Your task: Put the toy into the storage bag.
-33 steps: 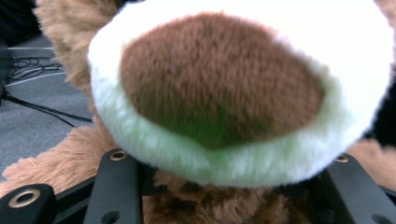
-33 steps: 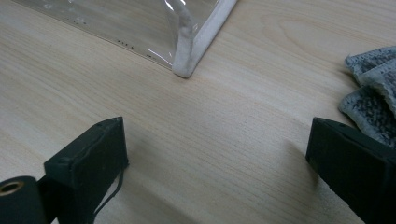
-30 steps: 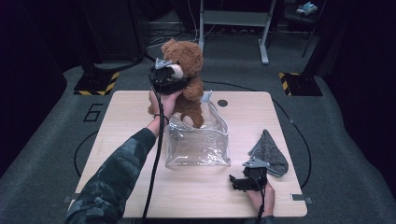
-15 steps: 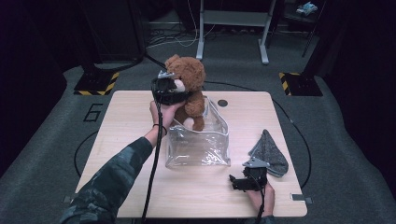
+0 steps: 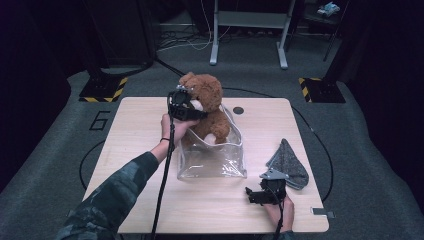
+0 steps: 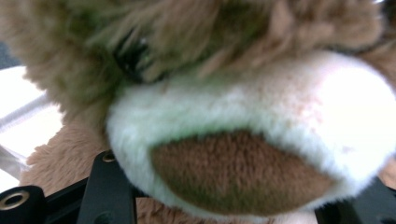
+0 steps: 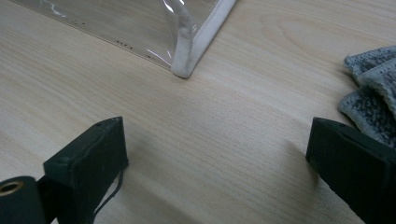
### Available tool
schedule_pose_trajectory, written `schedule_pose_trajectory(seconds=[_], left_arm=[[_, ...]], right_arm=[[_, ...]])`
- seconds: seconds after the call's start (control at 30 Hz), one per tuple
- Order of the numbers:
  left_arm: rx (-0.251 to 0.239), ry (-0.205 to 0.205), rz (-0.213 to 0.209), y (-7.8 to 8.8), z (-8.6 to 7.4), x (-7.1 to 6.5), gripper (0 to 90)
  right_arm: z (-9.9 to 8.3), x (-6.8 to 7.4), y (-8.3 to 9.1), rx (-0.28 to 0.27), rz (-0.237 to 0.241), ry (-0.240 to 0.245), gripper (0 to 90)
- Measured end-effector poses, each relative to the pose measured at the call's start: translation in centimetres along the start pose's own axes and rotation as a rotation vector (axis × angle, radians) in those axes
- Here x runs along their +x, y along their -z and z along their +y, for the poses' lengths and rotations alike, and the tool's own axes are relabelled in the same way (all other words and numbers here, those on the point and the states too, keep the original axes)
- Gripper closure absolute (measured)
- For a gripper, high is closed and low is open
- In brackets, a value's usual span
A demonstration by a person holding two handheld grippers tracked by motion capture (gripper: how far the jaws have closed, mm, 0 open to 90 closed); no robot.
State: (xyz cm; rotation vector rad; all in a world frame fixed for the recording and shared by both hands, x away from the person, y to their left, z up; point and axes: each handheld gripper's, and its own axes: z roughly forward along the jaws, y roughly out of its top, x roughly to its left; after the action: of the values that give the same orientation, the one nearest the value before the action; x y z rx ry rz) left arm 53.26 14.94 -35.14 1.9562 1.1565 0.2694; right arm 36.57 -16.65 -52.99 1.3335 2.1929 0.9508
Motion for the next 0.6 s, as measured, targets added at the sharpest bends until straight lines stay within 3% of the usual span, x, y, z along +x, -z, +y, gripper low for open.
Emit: schedule_pose_trajectory(seconds=[0.27,0.33,0.43,0.6], left_arm=[[0.061,-0.069,-0.006,-0.4,-1.1,-0.5,50.1],[0.088,-0.107,-0.005,-0.5,-1.1,-0.6,50.4],[0.124,-0.107,-0.021,-0.7,-1.3,-0.8,50.6],[0.117,-0.121,-0.014,-0.2,-1.4,-0.8,45.0]], right_arm=[[0.0,0.0,0.0,0.005,0.001,0.001,4.4],[0.0,0.0,0.0,0.005,0.001,0.001,4.4],[0.0,0.0,0.0,0.006,0.0,0.001,4.4],[0.0,0.0,0.0,0.006,0.0,0.002,4.4]])
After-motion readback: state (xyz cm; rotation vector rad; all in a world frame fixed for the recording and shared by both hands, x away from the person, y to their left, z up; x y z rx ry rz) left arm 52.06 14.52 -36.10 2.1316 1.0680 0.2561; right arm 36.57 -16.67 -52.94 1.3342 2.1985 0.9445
